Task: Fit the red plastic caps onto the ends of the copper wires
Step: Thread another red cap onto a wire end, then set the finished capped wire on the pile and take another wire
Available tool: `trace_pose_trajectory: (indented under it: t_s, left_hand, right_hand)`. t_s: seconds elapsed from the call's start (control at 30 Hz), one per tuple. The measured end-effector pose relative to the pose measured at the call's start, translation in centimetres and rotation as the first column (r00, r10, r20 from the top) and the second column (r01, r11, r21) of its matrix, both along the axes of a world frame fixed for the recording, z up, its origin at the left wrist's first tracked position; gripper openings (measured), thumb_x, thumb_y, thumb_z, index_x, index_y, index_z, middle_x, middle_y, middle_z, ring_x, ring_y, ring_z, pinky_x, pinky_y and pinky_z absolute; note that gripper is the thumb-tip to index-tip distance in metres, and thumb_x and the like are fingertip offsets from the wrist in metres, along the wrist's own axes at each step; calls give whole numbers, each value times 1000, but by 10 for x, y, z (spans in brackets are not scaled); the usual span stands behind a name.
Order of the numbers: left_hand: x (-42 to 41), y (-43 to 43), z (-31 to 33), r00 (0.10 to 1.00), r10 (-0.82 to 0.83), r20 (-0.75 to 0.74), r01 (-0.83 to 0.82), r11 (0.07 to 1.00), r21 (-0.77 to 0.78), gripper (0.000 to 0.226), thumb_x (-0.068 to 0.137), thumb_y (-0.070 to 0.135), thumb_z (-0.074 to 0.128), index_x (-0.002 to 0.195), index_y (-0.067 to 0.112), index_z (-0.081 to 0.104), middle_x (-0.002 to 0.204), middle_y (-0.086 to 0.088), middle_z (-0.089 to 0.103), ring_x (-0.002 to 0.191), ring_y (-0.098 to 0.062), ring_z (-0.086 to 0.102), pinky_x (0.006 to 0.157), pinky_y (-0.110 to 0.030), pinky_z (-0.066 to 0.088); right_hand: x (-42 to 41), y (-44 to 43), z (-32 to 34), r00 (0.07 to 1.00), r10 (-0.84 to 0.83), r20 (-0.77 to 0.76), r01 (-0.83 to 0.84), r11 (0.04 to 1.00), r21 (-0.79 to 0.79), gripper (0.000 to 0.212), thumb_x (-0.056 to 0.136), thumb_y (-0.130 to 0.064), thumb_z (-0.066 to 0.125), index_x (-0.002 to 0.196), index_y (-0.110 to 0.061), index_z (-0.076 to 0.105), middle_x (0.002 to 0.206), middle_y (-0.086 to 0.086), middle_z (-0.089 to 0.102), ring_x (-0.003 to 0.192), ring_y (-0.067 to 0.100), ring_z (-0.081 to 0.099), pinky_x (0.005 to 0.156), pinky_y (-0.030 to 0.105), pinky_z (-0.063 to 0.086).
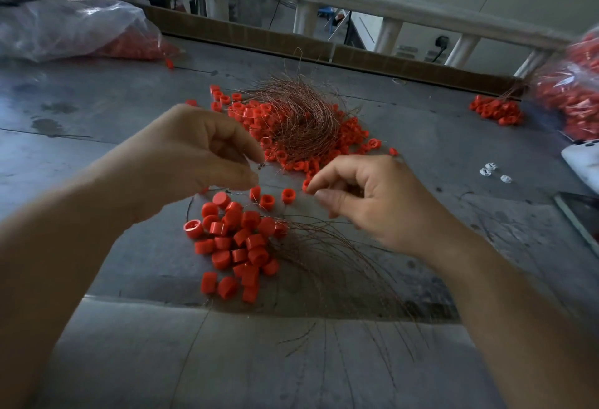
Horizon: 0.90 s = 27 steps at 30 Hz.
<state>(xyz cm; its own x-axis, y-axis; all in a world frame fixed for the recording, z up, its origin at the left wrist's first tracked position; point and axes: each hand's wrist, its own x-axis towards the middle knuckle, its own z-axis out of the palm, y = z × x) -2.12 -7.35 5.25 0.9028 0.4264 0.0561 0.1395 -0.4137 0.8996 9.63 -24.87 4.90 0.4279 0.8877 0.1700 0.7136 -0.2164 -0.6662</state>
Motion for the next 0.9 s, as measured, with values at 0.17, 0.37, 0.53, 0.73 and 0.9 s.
trace_pose_trajectory:
  t_s: [0.17, 0.37, 0.53, 0.73, 0.9]
  left_hand:
    - [3, 0, -7, 988, -27, -154, 49, 989, 141, 28, 62, 2, 77, 67, 29, 71, 63, 6, 70, 54, -4, 63, 53, -11, 49]
    - [7, 1, -11, 988, 5, -153, 19, 987, 157, 18, 67, 11, 75, 63, 28, 71, 58, 11, 68, 51, 1, 60, 54, -14, 45]
    - [14, 13, -22, 976, 185, -114, -138, 933, 333, 17, 77, 14, 70, 70, 29, 67, 68, 12, 69, 57, 3, 60, 57, -13, 40]
    - [28, 39, -36, 937, 324, -131, -214, 828, 518, 45, 85, 17, 61, 129, 21, 51, 131, -8, 52, 117, -24, 48, 86, -31, 34]
    - [52, 63, -35, 930, 316, -189, -176, 833, 525, 57, 86, 6, 54, 138, 23, 40, 143, -12, 38, 124, -31, 42, 93, -35, 36]
  right_hand:
    - [2, 1, -7, 999, 0, 38, 3, 996, -84, 17, 82, -18, 66, 73, -30, 59, 63, -11, 59, 61, -1, 54, 57, 11, 43]
    - [2, -1, -7, 997, 42, 61, -33, 988, -149, 11, 82, -27, 65, 73, -29, 59, 62, -16, 55, 63, -12, 51, 59, 4, 38]
    - [5, -2, -6, 1000, 4, 26, -2, 998, -58, 24, 72, -50, 57, 72, -27, 65, 64, -9, 62, 62, -2, 56, 57, 11, 45]
    - [12, -1, -10, 983, -138, 124, 129, 988, 79, 25, 78, -42, 61, 73, -18, 69, 64, -7, 64, 62, 9, 56, 55, 20, 45]
    - [21, -3, -11, 950, -279, 137, 258, 954, 153, 22, 82, -37, 61, 67, -21, 65, 59, -1, 63, 54, 12, 54, 52, 24, 43]
